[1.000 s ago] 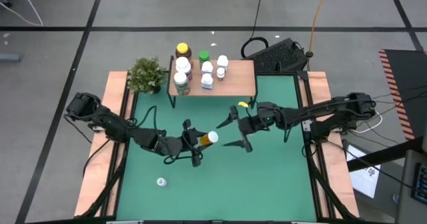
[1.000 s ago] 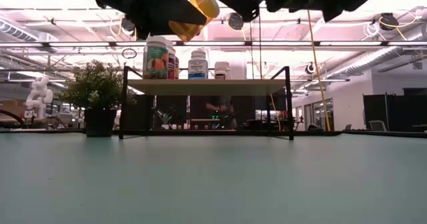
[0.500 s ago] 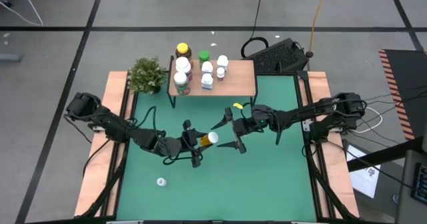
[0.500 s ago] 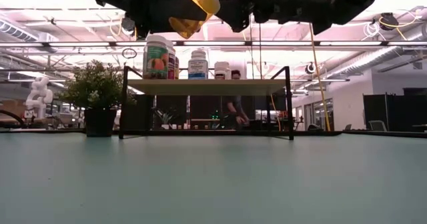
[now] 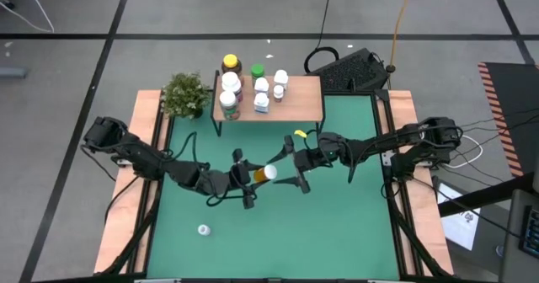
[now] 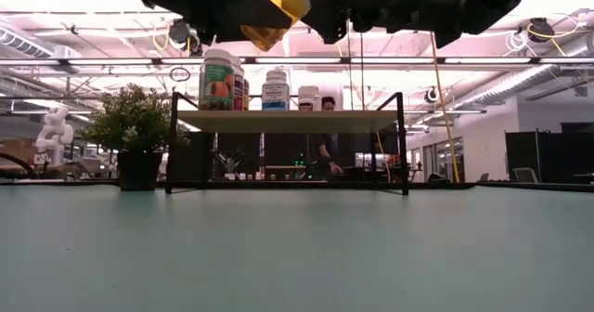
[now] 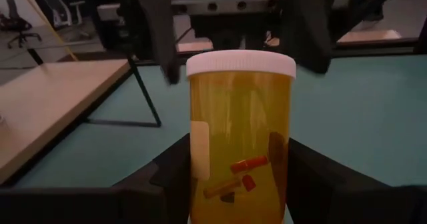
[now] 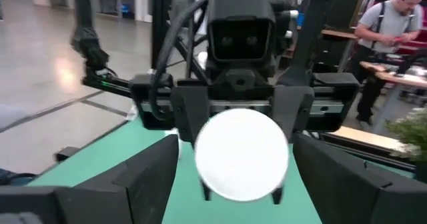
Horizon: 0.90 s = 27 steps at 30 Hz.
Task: Pick and place medicine bottles onto shelf by color
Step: Put the orange pill bottle on the shelf
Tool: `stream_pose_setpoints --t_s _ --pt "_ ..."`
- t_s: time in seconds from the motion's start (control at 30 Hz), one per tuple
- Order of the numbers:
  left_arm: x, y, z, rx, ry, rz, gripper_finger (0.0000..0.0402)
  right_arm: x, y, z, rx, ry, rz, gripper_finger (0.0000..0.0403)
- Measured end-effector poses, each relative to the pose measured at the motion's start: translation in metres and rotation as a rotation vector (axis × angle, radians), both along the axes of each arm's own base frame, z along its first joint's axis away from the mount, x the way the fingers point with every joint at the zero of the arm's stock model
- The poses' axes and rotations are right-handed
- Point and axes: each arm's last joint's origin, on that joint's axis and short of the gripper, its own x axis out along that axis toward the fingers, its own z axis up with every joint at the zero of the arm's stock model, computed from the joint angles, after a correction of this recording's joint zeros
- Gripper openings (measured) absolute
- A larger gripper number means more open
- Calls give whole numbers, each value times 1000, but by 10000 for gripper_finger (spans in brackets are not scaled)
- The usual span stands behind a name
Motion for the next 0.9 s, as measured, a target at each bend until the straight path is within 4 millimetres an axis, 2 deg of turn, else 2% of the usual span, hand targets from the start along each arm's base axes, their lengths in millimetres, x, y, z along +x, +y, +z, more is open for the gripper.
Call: stream_pose_setpoints --t_s 0.43,0.73,0.9 --pt "3 4 4 -21 -36 -27 184 0 -1 1 -17 -13 -42 281" --pt "4 6 4 -66 -48 -12 186 0 -1 1 -11 -11 -45 225" --pt "4 9 2 -110 -41 9 215 1 -2 -1 -8 8 -80 200"
